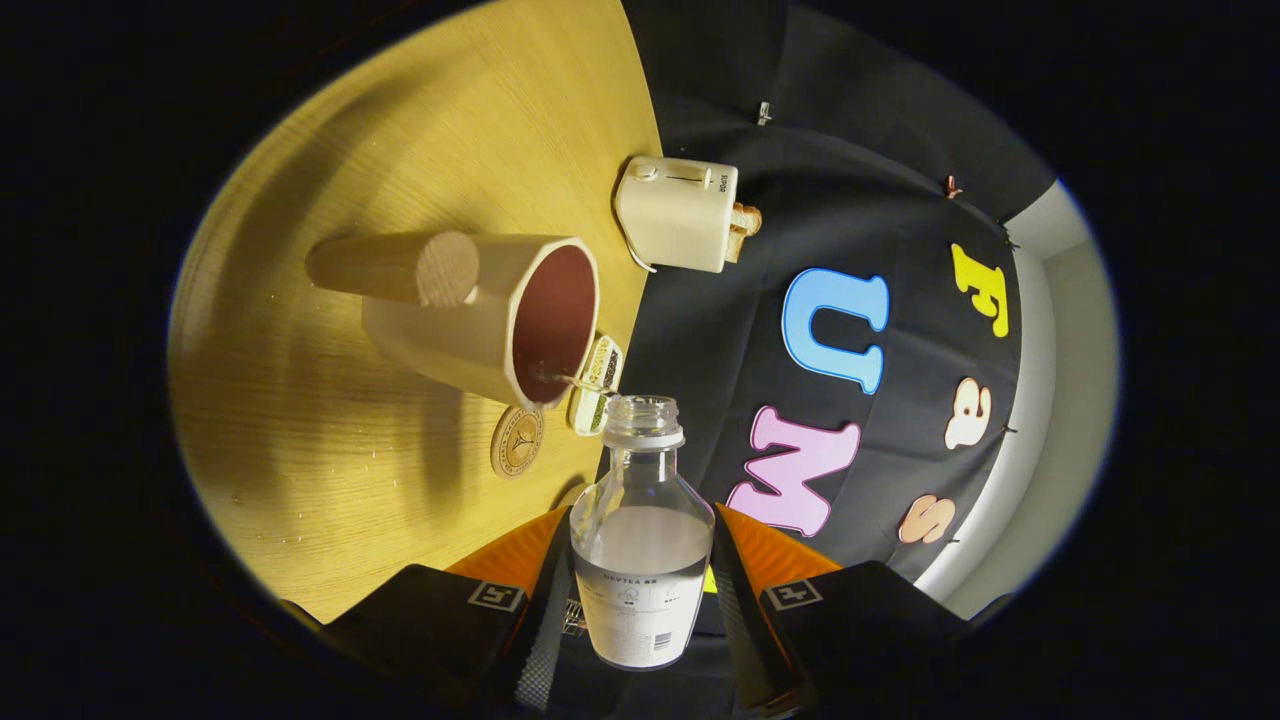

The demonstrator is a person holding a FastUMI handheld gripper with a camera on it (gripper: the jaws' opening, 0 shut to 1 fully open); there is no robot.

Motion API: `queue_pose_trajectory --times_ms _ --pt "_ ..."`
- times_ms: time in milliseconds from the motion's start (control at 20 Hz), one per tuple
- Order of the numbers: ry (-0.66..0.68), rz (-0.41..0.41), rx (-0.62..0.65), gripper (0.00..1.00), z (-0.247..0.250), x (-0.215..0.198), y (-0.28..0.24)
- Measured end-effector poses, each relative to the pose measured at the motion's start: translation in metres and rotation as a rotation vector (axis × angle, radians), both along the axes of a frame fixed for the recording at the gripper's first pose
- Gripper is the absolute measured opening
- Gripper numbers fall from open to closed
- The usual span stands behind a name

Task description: Take the bottle from table, then pour the juice into the cup, finally place the bottle on the coaster

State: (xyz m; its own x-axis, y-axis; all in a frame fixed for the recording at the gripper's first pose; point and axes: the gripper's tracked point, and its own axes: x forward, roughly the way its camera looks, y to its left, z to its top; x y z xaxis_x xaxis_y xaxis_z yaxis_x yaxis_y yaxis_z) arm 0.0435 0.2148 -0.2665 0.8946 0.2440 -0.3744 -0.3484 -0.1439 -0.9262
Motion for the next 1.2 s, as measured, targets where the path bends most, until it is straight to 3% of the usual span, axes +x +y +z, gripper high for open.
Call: queue_pose_trajectory --times_ms 1200 --pt "-0.020 0.092 -0.072 0.71 0.001 -0.001 0.019"
